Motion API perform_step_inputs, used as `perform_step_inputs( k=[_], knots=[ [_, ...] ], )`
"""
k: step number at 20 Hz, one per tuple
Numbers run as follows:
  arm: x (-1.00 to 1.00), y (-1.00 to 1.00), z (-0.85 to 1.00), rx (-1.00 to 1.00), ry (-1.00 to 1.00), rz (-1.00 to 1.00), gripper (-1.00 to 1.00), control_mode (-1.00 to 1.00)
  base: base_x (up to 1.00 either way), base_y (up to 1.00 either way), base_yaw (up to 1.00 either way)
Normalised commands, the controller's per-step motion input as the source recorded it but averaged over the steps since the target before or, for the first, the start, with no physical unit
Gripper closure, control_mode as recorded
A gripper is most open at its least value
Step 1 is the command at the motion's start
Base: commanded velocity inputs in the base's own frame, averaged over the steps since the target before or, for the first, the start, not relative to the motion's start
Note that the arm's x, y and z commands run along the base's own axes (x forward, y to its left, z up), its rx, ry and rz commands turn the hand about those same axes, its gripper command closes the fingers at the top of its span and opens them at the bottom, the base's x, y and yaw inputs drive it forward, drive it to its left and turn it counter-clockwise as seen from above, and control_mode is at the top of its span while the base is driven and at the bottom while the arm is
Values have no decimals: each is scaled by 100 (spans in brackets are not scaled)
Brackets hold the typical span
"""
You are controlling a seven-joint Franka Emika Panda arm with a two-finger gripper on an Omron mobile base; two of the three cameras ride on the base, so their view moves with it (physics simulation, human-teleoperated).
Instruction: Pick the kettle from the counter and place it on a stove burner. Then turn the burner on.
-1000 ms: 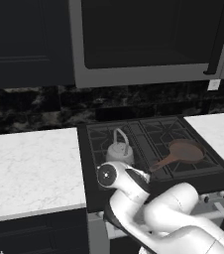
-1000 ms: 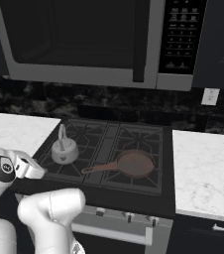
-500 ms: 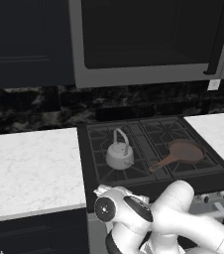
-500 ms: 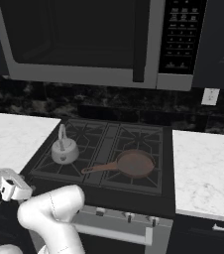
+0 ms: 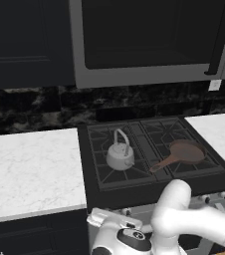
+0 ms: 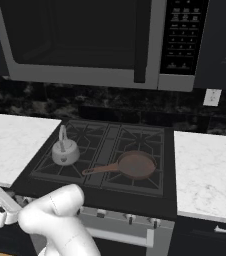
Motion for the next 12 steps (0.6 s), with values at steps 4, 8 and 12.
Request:
perform_step_inputs(
  k=[4, 8, 12],
  knots=[
    [-13, 41, -46, 0, -21, 2, -100, -100, 0, 0, 0],
    [-4, 38, -36, 0, -20, 1, -100, -100, 0, 0, 0],
    [0, 23, -28, 0, -21, 0, -100, -100, 0, 0, 0]
  ],
)
